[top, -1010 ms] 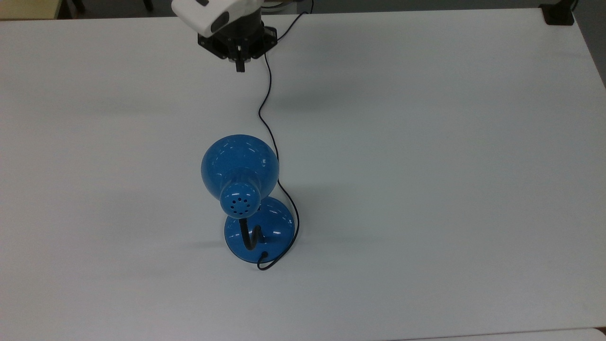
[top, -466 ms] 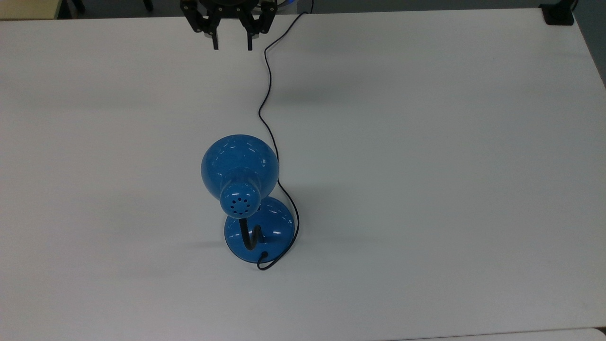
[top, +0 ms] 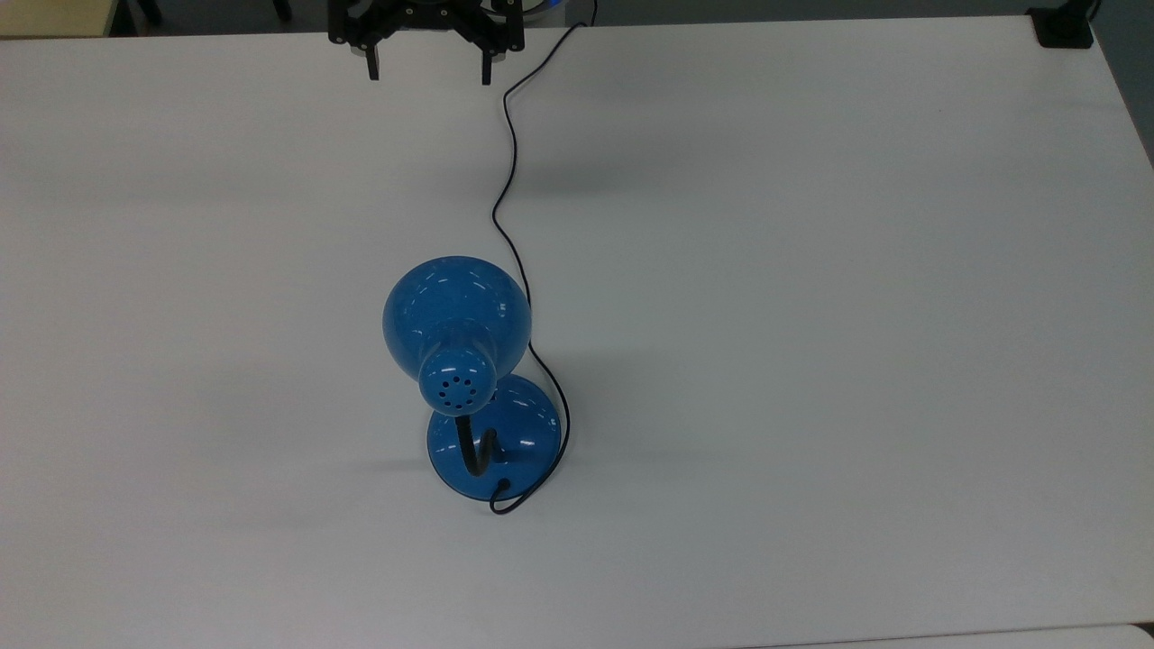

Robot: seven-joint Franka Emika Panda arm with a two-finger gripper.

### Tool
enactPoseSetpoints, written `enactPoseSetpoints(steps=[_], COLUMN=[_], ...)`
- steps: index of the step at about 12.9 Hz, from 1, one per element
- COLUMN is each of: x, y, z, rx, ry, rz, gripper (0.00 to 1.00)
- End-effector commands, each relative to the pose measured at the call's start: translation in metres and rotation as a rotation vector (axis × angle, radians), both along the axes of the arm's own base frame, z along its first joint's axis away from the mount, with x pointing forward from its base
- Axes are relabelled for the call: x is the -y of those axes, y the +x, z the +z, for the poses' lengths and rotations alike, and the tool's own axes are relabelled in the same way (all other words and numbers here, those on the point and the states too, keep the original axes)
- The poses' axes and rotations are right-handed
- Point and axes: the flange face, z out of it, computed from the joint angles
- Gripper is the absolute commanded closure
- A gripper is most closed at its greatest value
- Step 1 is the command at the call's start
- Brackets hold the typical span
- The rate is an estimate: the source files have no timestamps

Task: Turn off the lamp

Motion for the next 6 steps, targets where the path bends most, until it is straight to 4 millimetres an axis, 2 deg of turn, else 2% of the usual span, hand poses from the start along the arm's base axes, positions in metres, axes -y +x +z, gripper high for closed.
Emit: enactPoseSetpoints(steps=[1, 6], x=[0.0040, 0.0041], y=[-0.0077, -0.0107], z=[0.0093, 0.0069], rx=[-0.008, -0.035], ry=[-0.008, -0.006], rz=[0.000, -0.004], gripper=[0.00, 0.00])
